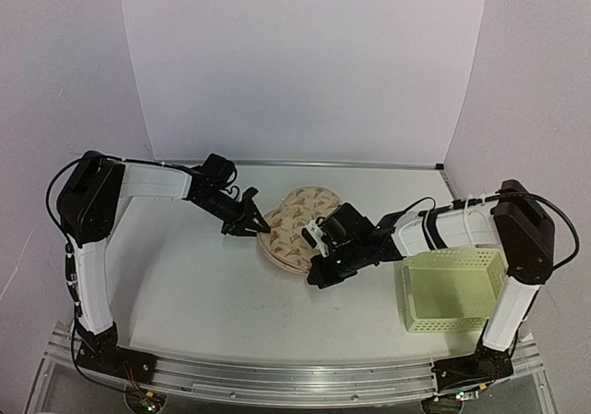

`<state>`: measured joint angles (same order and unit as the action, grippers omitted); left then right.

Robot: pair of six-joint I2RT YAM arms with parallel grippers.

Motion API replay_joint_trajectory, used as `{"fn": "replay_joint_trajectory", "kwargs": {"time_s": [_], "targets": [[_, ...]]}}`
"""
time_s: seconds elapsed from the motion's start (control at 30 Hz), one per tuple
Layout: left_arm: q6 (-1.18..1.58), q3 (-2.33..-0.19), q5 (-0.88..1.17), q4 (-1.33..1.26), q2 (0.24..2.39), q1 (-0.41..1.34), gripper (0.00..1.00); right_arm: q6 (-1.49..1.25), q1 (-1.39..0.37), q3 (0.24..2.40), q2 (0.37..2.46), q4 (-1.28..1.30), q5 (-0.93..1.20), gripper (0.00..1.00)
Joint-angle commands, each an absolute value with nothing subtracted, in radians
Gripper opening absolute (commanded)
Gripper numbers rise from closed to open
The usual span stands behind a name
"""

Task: Unzip the laundry bag and remove the bra
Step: Adjust the laundry bag at the center of the board.

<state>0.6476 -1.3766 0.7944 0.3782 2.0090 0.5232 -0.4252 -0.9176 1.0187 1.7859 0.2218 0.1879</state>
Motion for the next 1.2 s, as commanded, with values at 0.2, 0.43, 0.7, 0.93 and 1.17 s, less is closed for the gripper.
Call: {"fn": "replay_joint_trajectory", "kwargs": {"time_s": [0.2, 0.43, 0.7, 0.93, 1.17], "targets": [[0.587, -1.366, 0.639, 0.450, 1.922, 0.445, 0.53, -0.486, -0.923, 1.264, 1.947, 0.219, 0.292, 0.00], [0.566, -1.346, 0.542, 0.521, 1.827, 0.428, 0.61, -0.518, -0.923, 1.382, 2.044, 0.235, 0.344, 0.00], [0.646, -1.220, 0.576, 0.490, 1.726, 0.430, 0.71, -0.540, -0.923, 1.492, 2.119, 0.251, 0.373, 0.00], [0.797, -1.071, 0.672, 0.335, 1.668, 0.434, 0.80, -0.534, -0.923, 1.550, 2.141, 0.270, 0.381, 0.00], [1.001, -0.955, 0.721, 0.084, 1.675, 0.446, 0.83, -0.532, -0.923, 1.549, 2.132, 0.273, 0.386, 0.00]]}}
